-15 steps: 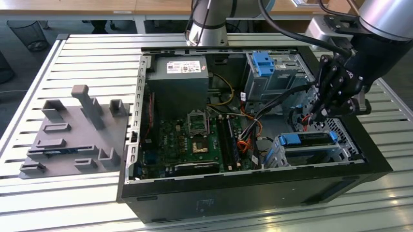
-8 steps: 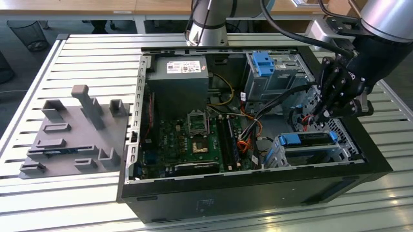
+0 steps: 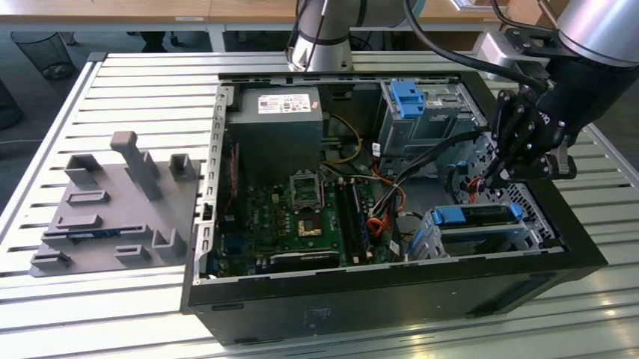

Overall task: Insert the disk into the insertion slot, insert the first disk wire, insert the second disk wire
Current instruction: 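Insert the first disk wire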

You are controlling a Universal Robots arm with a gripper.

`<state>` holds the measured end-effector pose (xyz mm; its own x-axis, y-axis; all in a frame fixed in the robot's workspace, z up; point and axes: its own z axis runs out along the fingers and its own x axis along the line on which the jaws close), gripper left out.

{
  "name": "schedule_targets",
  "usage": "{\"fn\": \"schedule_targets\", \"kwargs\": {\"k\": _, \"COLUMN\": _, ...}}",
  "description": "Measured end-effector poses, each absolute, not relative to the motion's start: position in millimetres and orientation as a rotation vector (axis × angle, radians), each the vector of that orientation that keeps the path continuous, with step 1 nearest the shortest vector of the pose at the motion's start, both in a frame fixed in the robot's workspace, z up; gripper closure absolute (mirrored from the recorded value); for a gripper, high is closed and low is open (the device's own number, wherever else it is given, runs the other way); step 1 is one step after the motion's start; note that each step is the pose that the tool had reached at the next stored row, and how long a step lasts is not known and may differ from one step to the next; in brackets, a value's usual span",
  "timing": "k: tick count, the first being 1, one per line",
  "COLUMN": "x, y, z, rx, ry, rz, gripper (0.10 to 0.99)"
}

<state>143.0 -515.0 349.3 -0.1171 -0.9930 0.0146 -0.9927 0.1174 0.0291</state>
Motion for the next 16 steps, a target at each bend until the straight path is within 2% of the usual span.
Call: {"fn": "schedule_targets", "kwargs": {"k": 16, "x": 141.5, "y": -520.9, "z": 348.2, "rx": 2.187, "ry": -2.214, "rz": -0.014, "gripper": 0.922}}
